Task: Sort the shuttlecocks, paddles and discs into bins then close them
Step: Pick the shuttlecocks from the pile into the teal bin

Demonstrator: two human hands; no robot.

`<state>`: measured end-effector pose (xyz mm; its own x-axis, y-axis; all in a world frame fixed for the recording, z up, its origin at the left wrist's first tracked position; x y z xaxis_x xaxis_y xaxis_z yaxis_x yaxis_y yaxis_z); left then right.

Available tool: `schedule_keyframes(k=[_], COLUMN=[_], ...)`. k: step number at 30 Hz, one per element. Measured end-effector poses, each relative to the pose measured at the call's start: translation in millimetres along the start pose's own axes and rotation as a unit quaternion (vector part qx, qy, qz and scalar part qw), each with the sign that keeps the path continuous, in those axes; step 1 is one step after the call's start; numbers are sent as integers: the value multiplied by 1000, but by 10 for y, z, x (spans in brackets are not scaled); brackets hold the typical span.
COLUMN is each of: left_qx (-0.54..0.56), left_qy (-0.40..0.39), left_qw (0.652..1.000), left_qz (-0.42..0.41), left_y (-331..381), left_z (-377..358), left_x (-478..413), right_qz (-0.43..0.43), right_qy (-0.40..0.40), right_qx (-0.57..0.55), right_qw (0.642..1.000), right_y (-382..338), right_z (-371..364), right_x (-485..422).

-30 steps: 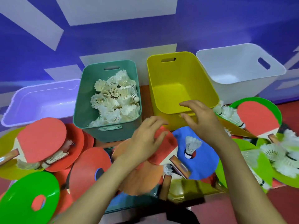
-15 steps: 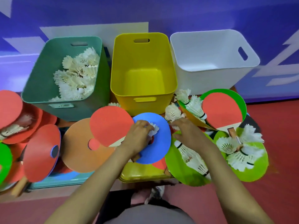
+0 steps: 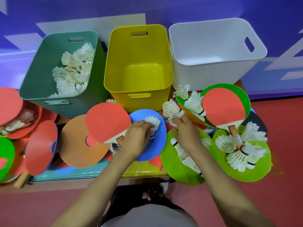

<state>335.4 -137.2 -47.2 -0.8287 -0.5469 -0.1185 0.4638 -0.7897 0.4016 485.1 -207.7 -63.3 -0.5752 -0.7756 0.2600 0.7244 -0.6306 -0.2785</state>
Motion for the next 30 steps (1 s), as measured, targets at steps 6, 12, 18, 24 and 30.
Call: schedule_keyframes(k=[6, 12, 18, 24, 30], left_qx=[14, 57, 102, 100, 63], left_qy=[21, 71, 159, 223, 298], left_qw=[1000, 996, 982, 969, 950], left_qz=[6, 24, 28, 45, 71], left_y=[26, 4, -42, -214, -686], left_z=[65, 196, 602, 1031, 1567], left_x=[-52, 4, 71, 182, 452], right_qz=[2, 114, 195, 262, 303], right_qy=[85, 213, 273, 278, 295], right_qx=[-35, -72, -136, -187, -196], right_qw=[996, 968, 932, 905, 884], right_y=[-13, -143, -450, -958, -1677], right_z=[26, 344, 756, 929, 965], right_x=[-86, 111, 283, 315, 240])
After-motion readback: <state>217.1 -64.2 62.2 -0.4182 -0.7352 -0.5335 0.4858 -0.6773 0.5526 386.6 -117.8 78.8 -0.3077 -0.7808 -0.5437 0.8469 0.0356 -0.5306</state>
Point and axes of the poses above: each hand's wrist, its own x-axis away from the middle knuckle, its own z-axis out of the back of the hand, y = z × x, the point moved 6 cm from there along -x, towards the middle knuckle, and after that the axes turned 13 degrees about -z, right-handed, at the moved point
